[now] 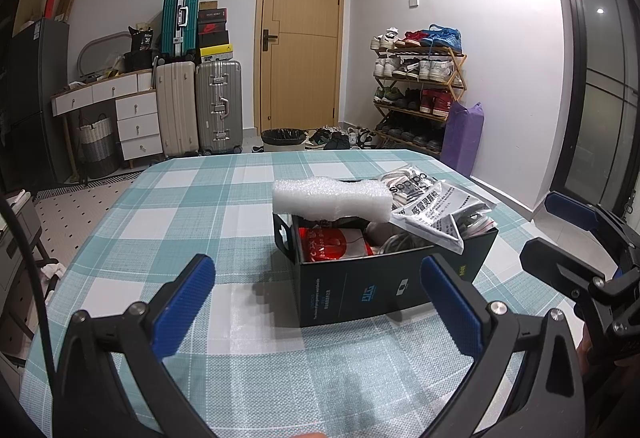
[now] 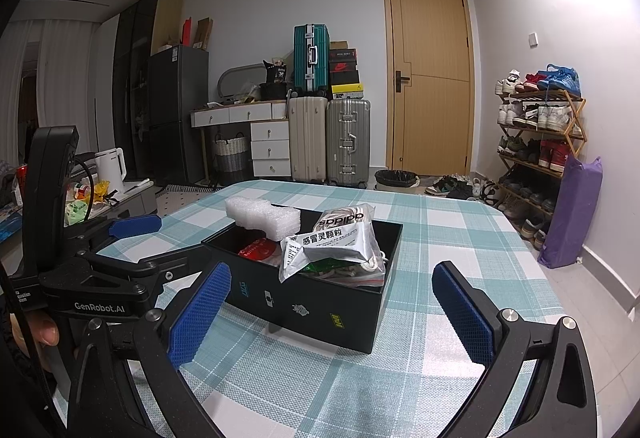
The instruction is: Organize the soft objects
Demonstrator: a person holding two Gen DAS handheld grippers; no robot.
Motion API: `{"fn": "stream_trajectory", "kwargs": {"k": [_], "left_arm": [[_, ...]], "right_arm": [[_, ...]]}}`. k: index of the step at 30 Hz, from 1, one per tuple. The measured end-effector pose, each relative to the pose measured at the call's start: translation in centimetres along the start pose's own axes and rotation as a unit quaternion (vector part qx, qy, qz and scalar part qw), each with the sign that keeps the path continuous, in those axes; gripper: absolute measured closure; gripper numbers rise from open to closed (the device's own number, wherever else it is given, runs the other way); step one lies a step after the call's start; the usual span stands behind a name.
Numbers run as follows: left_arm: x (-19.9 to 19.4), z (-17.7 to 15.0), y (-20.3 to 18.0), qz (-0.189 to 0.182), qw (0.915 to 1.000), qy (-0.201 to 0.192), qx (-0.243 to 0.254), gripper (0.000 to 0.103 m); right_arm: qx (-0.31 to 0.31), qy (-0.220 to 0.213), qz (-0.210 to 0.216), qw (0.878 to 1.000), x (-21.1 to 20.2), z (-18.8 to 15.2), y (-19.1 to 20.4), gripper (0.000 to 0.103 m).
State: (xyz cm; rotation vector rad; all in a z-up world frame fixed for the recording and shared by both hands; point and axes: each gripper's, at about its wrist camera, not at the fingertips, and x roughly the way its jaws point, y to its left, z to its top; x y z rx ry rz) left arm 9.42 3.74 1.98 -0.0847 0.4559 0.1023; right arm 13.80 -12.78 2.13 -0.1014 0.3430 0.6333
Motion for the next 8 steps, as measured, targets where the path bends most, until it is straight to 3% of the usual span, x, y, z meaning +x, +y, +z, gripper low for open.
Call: {"fn": "stream_trajectory", "kwargs": {"k": [8], "left_arm": [[-0.02, 0.21, -0.11, -0.002, 1.0, -0.002, 0.001, 0.0]], "right_arm": [[0.0, 0.0, 0.0, 1.0, -0.01, -0.02, -0.01, 0.0]]}}
